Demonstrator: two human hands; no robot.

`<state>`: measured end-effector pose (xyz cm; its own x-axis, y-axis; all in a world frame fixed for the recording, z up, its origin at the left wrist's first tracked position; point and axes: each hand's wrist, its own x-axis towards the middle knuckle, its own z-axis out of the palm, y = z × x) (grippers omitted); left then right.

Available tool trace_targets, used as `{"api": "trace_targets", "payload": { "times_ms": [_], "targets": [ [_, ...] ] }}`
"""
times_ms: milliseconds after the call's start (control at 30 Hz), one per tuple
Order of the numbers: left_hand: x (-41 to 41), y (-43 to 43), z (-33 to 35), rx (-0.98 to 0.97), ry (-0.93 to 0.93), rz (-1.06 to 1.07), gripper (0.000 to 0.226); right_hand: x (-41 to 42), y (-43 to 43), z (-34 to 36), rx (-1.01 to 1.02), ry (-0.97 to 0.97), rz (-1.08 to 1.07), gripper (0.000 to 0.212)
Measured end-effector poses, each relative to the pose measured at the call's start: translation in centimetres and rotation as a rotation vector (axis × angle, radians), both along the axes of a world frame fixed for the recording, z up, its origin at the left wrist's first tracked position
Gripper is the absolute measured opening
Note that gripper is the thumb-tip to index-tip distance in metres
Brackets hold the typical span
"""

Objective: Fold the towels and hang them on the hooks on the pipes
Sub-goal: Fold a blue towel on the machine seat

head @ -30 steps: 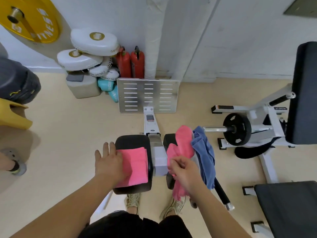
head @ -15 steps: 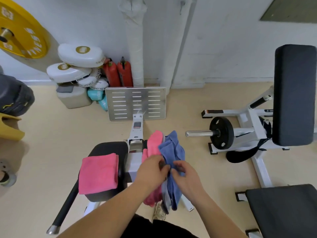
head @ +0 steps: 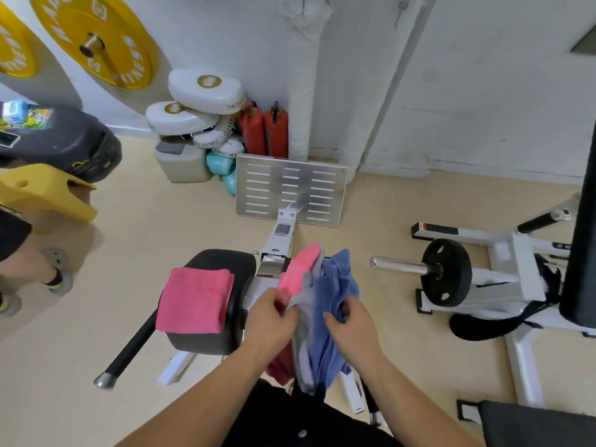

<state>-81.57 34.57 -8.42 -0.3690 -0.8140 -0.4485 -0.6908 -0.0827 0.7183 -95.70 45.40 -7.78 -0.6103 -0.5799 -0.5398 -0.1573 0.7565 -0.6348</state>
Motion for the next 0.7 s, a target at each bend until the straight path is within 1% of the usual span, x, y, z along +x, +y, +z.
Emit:
{"api": "trace_targets", "payload": {
  "times_ms": [67, 100, 167, 200, 267, 300, 333, 400, 467, 533, 633, 700],
  "targets": [
    [1.0, -0.1, 0.1, 0.067, 0.082, 0.098, 0.013, 0.0, -0.4, 0.2, -0.016, 0.056, -0.008, 0.017],
    [1.5, -0.1, 0.1, 0.081, 0.113, 0.128, 0.012, 0.2, -0.5, 0.4, -0.026, 0.086, -0.004, 0.021],
    [2.2, 0.0, 0.0, 0.078, 0.138, 0.151, 0.009, 0.5, -0.5, 0.7, -0.03, 0.134, 0.031, 0.042],
    [2.3, 0.1, 0.1, 0.092, 0.146, 0.152, 0.009, 0.6, -0.5, 0.7, -0.023, 0.133, 0.038, 0.044],
    [2.1, 0.6, 0.5, 0.135, 0.166, 0.14, 0.014, 0.6, -0.4, 0.4, -0.023, 0.095, 0.028, 0.029],
    [2.1, 0.8, 0.7, 0.109, 0.147, 0.106, 0.021, 0.5, -0.3, 0.3, -0.014, 0.081, 0.017, 0.018],
    [2.1, 1.1, 0.7, 0.019, 0.098, 0.048, 0.028, 0.4, -0.1, 0.3, -0.005, 0.079, 0.008, 0.013],
    [2.2, 1.4, 0.9, -0.21, -0.006, -0.084, 0.036, 0.2, 0.2, 0.1, -0.022, 0.123, 0.006, 0.034],
    [2.0, 1.8, 1.2, -0.357, -0.04, -0.204, 0.038, 0.1, 0.4, 0.9, -0.057, 0.16, 0.003, 0.045],
    [1.8, 2.2, 1.0, -0.41, -0.066, -0.284, 0.037, 0.1, 0.8, 1.7, -0.09, 0.123, -0.034, 0.042],
    [1.5, 2.5, 0.9, -0.37, -0.113, -0.312, 0.04, 0.0, 2.0, 3.3, -0.201, 0.023, -0.17, 0.036],
    [1.3, 2.4, 1.0, -0.389, -0.127, -0.342, 0.041, -0.3, 2.6, 4.8, -0.255, 0.022, -0.223, 0.037]
  ]
}}
